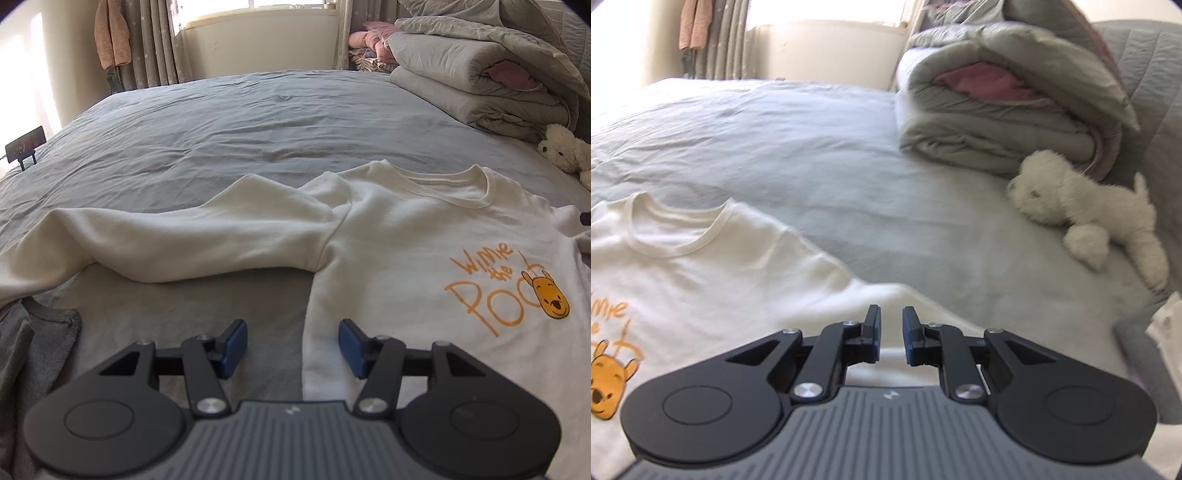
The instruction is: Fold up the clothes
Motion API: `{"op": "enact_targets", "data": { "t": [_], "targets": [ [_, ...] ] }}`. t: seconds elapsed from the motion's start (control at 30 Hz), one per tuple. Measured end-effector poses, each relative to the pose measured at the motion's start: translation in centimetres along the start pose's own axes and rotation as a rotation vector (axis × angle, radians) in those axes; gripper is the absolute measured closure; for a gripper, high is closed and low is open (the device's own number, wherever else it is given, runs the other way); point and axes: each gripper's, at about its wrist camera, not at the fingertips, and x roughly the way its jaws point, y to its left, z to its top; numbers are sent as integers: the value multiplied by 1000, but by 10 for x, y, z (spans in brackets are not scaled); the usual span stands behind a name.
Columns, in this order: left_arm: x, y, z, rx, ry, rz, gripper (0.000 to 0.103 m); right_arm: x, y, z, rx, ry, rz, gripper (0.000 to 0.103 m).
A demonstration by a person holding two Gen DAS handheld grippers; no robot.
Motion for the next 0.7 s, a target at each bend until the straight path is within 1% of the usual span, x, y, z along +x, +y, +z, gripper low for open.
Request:
{"op": "enact_targets", "data": {
  "t": [0.03,0.07,0.1,0.13,0.17,0.23,0.3,0.37,0.4,0.47,0.5,0.57,0.63,0.7],
  "targets": [
    [0,0,0,0,1,0,47,5,8,-5,-19,14,1,87],
    [0,1,0,0,2,1,47,5,13,-8,-38,-3,-25,86],
    [1,1,0,0,4,1,47,4,15,-8,-47,-4,-40,86],
    [1,2,0,-1,6,-1,46,3,16,-8,-56,-4,-55,84],
    [1,3,0,-4,8,-3,46,1,14,-7,-42,1,-59,82],
    [1,5,1,-10,12,-7,46,-5,5,-7,8,21,-45,82],
    [1,8,2,-28,20,-12,45,-5,7,-17,-62,28,-60,82],
    [2,12,3,-47,28,-17,45,-6,14,-25,-133,6,-97,75],
    [2,13,4,-57,33,-20,45,-7,17,-26,-141,5,-114,75],
    [0,21,7,-87,40,-23,45,-9,18,-19,-109,28,-142,75],
    [-2,30,11,-118,35,-21,45,-13,20,-15,-93,28,-146,75],
    [-6,50,19,-188,22,-14,45,-25,26,-9,-69,6,-126,75],
    [-9,73,28,-264,11,-2,45,-41,37,-1,-61,-8,-74,75],
    [-14,104,37,-360,-2,25,45,-59,47,11,-6,-10,-6,73]
  ]
}}
